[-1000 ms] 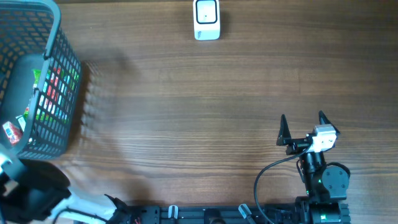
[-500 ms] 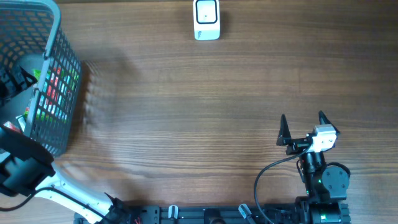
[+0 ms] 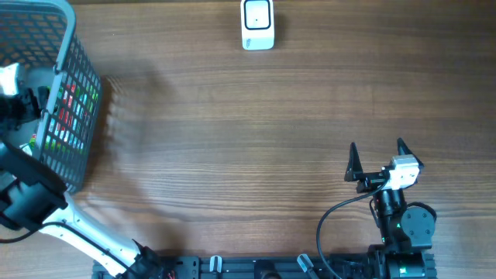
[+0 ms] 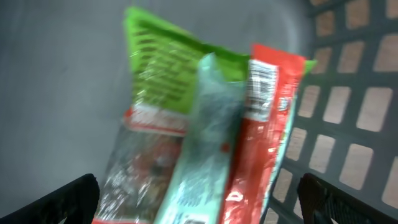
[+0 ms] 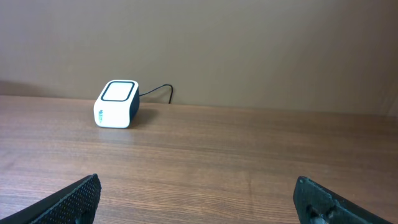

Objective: Scan the item barcode
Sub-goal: 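Grasp the bundle of snack packets in the basket with the left gripper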

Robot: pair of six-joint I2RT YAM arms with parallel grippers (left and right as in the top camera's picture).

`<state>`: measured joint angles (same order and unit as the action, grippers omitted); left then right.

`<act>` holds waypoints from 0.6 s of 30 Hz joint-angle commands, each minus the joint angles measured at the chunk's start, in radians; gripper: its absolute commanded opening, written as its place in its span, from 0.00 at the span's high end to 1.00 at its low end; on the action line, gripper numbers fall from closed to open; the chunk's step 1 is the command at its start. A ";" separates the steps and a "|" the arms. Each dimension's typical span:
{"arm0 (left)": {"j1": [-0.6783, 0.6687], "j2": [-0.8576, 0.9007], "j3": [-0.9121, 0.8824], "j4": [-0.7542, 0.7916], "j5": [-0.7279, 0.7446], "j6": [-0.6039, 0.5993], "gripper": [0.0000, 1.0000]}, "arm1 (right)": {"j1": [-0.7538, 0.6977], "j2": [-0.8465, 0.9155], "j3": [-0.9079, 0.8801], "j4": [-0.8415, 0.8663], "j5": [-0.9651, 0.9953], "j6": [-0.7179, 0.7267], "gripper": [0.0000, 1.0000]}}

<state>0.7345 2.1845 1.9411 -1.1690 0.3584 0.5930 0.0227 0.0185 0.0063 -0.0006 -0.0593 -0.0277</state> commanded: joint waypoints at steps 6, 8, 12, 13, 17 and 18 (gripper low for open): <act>-0.062 0.011 0.009 0.022 -0.072 0.160 0.02 | -0.003 -0.005 -0.001 0.002 0.009 0.008 0.00; -0.065 0.011 0.009 0.022 -0.073 0.160 0.01 | -0.003 -0.005 -0.001 0.002 0.009 0.008 0.00; -0.065 0.011 0.003 0.023 -0.094 0.160 0.00 | -0.003 -0.005 -0.001 0.002 0.009 0.008 0.00; -0.065 0.011 -0.005 0.027 -0.103 0.160 0.00 | -0.003 -0.005 -0.001 0.002 0.009 0.008 0.00; -0.065 0.011 -0.068 0.057 -0.106 0.160 0.00 | -0.003 -0.005 -0.001 0.003 0.009 0.008 0.00; -0.065 0.011 -0.080 0.063 -0.108 0.161 0.00 | -0.003 -0.005 -0.001 0.002 0.009 0.009 0.00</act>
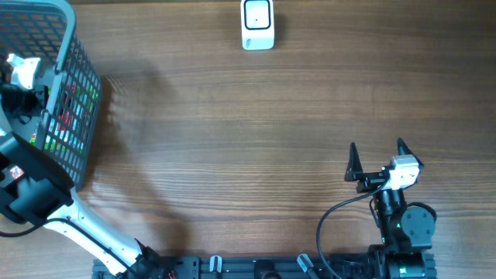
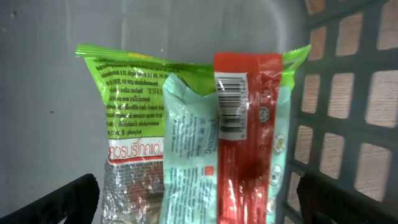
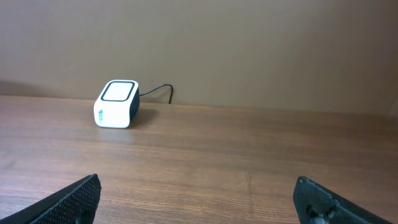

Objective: Scan the item barcode
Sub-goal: 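Grasp the bundle of snack packets in the basket with the left gripper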

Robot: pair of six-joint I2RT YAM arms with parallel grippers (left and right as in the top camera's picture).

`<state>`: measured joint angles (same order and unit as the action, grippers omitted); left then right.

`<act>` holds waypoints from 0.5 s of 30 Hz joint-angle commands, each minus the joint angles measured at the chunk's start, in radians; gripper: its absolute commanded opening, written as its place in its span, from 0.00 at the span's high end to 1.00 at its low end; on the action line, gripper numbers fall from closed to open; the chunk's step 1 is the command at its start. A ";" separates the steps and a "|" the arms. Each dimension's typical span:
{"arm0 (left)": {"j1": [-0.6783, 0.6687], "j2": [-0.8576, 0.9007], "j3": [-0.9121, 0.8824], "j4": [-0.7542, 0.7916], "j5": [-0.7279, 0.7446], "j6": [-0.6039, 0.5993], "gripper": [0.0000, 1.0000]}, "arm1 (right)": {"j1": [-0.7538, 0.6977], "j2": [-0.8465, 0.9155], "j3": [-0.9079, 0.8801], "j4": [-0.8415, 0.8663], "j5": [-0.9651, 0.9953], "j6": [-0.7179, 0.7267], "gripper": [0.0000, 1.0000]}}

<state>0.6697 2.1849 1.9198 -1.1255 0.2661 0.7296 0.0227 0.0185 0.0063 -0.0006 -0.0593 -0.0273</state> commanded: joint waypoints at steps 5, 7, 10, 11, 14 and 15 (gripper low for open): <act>0.000 0.011 -0.130 0.065 -0.035 0.026 0.00 | -0.003 -0.005 -0.001 0.003 0.009 0.008 0.00; 0.000 0.011 -0.146 0.072 -0.036 0.026 0.00 | -0.003 -0.005 -0.001 0.002 0.009 0.008 0.00; 0.000 0.011 -0.151 0.072 -0.035 0.022 0.00 | -0.003 -0.005 -0.001 0.002 0.009 0.008 0.00; 0.000 0.011 -0.151 0.072 -0.032 0.022 0.00 | -0.003 -0.005 -0.001 0.002 0.009 0.008 0.00; 0.002 0.010 -0.151 0.082 -0.038 0.026 0.00 | -0.003 -0.005 -0.001 0.002 0.009 0.008 0.00; 0.003 0.011 -0.151 0.095 -0.059 0.026 0.00 | -0.003 -0.005 -0.001 0.002 0.009 0.008 0.00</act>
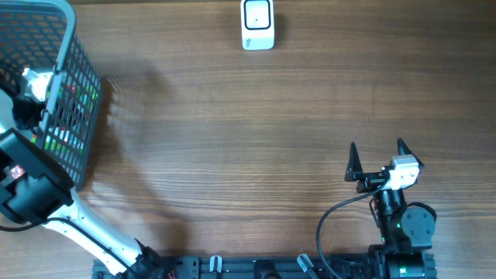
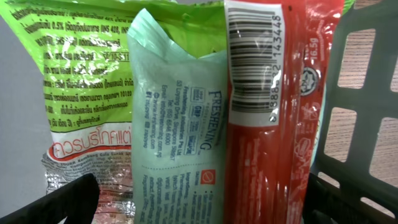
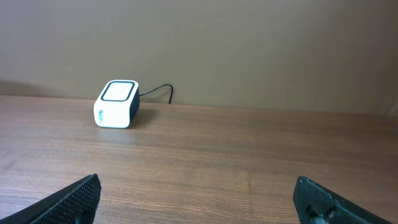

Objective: Scan the item barcode
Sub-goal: 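Grasp the bundle of snack packets in the basket with the left gripper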

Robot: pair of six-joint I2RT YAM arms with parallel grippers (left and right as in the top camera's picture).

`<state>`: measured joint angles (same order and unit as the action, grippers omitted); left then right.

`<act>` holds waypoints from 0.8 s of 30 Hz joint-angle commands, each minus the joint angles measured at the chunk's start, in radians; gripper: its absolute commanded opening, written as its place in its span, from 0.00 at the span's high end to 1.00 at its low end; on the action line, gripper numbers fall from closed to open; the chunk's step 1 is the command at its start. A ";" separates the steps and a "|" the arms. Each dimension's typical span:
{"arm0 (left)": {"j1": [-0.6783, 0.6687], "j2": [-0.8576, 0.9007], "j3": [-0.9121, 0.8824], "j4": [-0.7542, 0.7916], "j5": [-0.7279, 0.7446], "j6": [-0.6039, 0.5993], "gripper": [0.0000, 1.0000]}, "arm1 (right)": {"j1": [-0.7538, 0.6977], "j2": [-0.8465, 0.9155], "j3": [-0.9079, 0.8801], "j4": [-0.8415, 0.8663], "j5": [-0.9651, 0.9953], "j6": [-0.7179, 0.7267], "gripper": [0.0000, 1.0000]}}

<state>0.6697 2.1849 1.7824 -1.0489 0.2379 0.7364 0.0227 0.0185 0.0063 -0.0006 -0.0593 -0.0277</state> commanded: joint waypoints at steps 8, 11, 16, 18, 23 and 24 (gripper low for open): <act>0.010 0.007 -0.013 0.082 -0.165 0.015 0.00 | -0.003 -0.005 -0.001 0.002 0.009 0.008 0.00; 0.011 0.003 -0.011 0.089 -0.166 0.015 0.01 | -0.003 -0.005 -0.001 0.002 0.009 0.008 0.00; 0.011 -0.048 -0.009 0.124 -0.224 0.014 0.00 | -0.003 -0.005 -0.001 0.002 0.009 0.008 0.00; 0.011 -0.061 -0.010 0.138 -0.232 0.012 0.00 | -0.003 -0.005 -0.001 0.002 0.009 0.008 0.00; 0.013 -0.060 -0.025 0.133 -0.219 0.011 0.00 | -0.003 -0.005 -0.001 0.002 0.009 0.008 0.00; 0.013 -0.060 -0.031 0.134 -0.210 0.011 0.00 | -0.003 -0.005 -0.001 0.002 0.009 0.008 0.00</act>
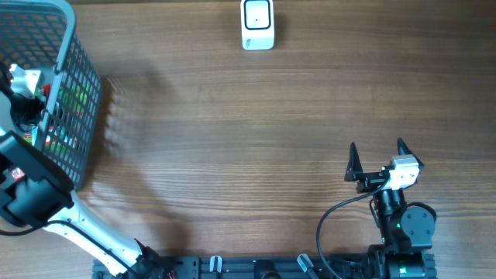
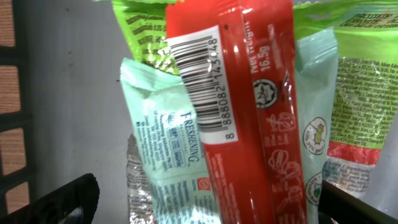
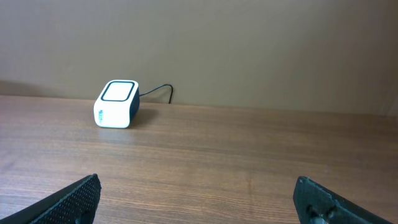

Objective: Scan the item barcode
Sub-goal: 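Grasp the bundle of snack packets in the basket with the left gripper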

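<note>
Inside the grey mesh basket (image 1: 74,46) lie snack packets: a red packet (image 2: 245,118) with a white barcode label facing the left wrist camera, a mint-green packet (image 2: 168,155) under it and a bright green packet (image 2: 357,81) behind. My left gripper (image 2: 202,211) is open, its black fingertips (image 2: 62,199) spread wide around the packets, touching none of them. From overhead the left wrist (image 1: 23,81) sits in the basket. The white scanner (image 1: 257,23) stands at the table's far edge. My right gripper (image 1: 376,159) rests open at the near right.
The basket's grey wall (image 2: 12,74) rises close on the left of the left wrist view. The scanner (image 3: 116,104) has a black cable running behind it. Wooden table (image 1: 248,139) spreads between basket and right arm.
My left wrist has turned within the basket: the red packet now sits centred and tilted, with the mesh wall on the left instead of the right. The right arm has not moved.
My left gripper was open in the basket, the packets blurred and farther off. Then they were sharp with the red packet's barcode visible, then close up filling the view. Now the view is turned and the red packet lies between the open fingers. The right arm stayed still throughout.
</note>
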Robot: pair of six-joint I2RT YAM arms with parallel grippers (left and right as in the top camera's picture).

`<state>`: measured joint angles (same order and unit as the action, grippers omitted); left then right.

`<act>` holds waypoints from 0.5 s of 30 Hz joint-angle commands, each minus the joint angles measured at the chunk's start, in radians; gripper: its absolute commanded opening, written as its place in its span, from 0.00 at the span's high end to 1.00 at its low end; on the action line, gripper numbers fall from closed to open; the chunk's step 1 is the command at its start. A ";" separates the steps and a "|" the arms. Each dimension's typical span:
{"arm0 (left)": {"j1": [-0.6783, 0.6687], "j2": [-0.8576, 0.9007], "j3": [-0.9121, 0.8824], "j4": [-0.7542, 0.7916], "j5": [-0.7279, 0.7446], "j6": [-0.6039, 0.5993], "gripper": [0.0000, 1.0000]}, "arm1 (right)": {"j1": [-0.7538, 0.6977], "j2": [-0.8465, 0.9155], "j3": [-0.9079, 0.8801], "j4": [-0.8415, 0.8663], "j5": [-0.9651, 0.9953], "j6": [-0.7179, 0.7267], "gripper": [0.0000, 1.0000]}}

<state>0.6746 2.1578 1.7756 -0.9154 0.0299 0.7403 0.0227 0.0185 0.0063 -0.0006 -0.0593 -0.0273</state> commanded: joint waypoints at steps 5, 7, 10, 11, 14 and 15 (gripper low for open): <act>0.009 -0.033 -0.062 0.001 0.069 0.008 0.00 | -0.003 -0.005 -0.001 0.002 0.009 0.008 0.00; 0.011 -0.033 -0.086 0.015 0.070 0.008 0.00 | -0.003 -0.005 -0.001 0.002 0.009 0.008 0.00; 0.016 -0.033 -0.128 0.046 0.070 0.008 0.00 | -0.003 -0.005 -0.001 0.002 0.009 0.008 0.00; 0.018 -0.033 -0.140 0.057 0.070 0.008 0.00 | -0.003 -0.005 -0.001 0.002 0.009 0.008 0.00; 0.030 -0.033 -0.177 0.098 0.070 0.008 0.00 | -0.003 -0.005 -0.001 0.002 0.009 0.008 0.00; 0.035 -0.033 -0.189 0.111 0.071 0.008 0.00 | -0.003 -0.005 -0.001 0.002 0.009 0.008 0.00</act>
<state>0.6891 2.1304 1.6459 -0.8318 0.0959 0.7403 0.0227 0.0185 0.0063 -0.0006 -0.0593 -0.0273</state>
